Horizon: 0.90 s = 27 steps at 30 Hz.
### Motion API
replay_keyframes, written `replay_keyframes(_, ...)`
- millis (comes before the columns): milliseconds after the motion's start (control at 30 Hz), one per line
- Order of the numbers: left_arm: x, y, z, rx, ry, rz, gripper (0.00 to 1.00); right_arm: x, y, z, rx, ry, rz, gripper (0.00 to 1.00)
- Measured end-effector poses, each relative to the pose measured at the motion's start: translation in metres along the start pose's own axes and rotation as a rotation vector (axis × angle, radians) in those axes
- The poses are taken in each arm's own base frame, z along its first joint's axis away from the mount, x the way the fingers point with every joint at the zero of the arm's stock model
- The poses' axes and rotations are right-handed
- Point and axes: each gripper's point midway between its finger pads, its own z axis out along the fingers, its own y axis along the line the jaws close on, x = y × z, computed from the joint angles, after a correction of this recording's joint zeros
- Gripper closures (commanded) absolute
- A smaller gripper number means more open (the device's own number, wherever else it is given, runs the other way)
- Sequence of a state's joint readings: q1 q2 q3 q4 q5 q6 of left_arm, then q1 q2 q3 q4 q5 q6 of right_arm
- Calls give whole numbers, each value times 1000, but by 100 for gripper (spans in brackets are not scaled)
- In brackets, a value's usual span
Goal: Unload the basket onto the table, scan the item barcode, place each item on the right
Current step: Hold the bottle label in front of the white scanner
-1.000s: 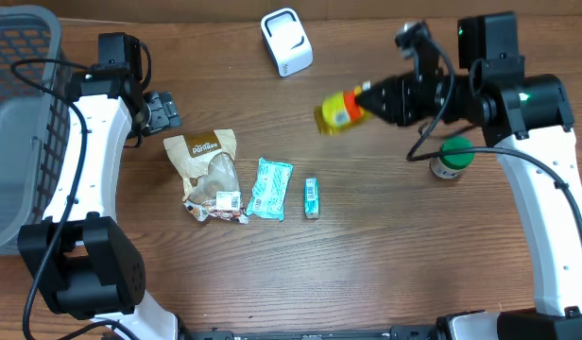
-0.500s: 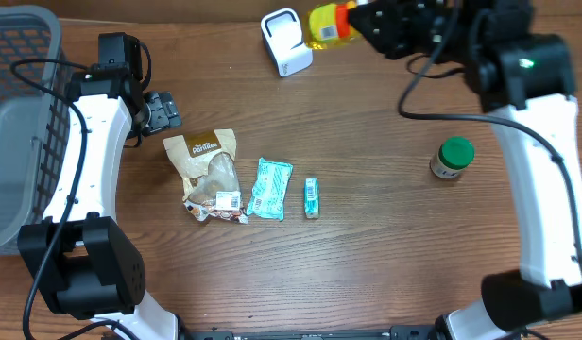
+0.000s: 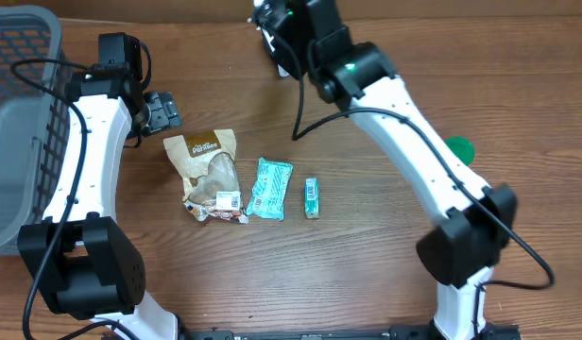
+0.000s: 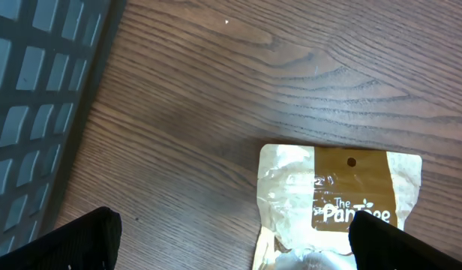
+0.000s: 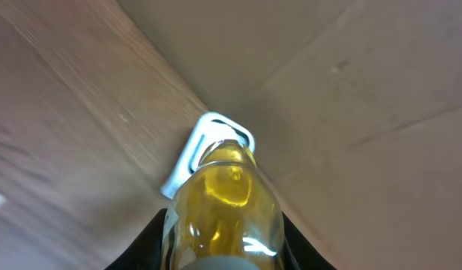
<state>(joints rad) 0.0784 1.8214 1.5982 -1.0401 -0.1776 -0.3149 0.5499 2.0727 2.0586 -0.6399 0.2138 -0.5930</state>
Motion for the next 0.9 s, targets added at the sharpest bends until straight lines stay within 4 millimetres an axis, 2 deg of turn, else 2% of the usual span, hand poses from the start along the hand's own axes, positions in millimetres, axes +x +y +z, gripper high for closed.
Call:
replay_keyframes(200,0,0,0,0,0,0,1,21,-4,61,133,44,-119,92)
replay_keyframes(267,0,0,0,0,0,0,0,21,-5,75,175,29,-126,92)
replay_keyframes(567,0,0,0,0,0,0,0,15,-11,102,272,-37,-123,92)
replay_keyframes(900,0,0,0,0,0,0,0,32,-6,137,366,-40,-145,91)
